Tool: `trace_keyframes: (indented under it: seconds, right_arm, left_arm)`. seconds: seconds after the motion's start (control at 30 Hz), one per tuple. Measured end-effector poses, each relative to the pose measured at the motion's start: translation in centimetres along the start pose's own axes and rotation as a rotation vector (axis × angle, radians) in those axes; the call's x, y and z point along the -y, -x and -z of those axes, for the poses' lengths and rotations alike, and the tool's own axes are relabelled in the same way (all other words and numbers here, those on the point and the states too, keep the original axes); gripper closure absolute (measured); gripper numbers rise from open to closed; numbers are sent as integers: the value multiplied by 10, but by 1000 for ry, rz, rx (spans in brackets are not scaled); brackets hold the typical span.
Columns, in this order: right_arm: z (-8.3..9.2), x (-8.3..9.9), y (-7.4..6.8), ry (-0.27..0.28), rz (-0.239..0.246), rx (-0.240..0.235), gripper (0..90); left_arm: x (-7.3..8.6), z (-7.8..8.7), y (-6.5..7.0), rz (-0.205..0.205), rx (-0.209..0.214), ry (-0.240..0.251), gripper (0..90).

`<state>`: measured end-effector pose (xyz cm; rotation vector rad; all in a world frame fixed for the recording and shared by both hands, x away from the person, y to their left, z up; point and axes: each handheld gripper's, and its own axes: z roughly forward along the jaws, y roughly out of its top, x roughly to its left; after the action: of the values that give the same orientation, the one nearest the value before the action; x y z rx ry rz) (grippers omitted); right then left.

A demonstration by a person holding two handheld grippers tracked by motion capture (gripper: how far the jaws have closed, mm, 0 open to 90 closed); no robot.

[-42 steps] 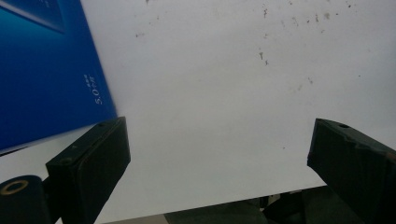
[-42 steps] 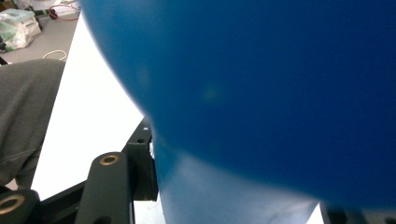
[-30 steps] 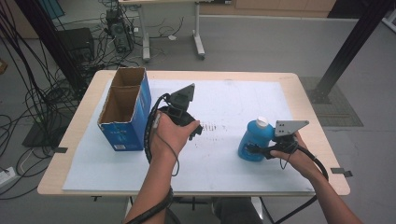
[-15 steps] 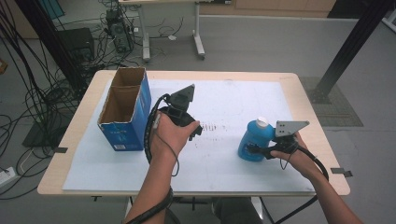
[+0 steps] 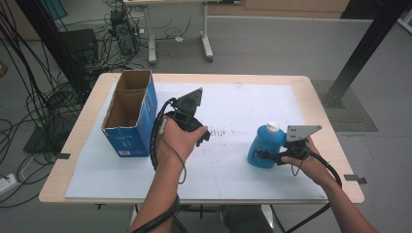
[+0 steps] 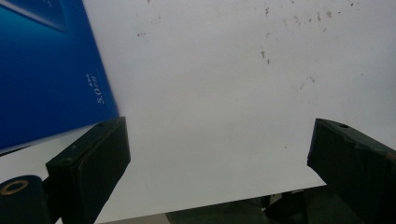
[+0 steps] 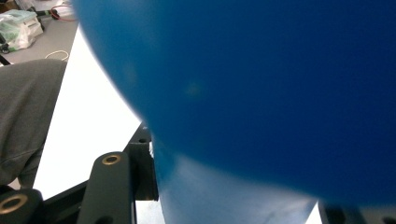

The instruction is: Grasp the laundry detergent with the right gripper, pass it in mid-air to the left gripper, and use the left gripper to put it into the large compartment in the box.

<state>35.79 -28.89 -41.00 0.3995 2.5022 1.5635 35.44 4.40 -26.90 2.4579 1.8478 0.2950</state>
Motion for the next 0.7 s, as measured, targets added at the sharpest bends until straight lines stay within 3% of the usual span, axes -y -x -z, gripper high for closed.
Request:
trace_keyframes:
  seconds: [0.7]
  right_arm:
    - [0,0,0,-1,0,-2,431]
  left_arm:
    - [0,2,0,1,-6,5,62]
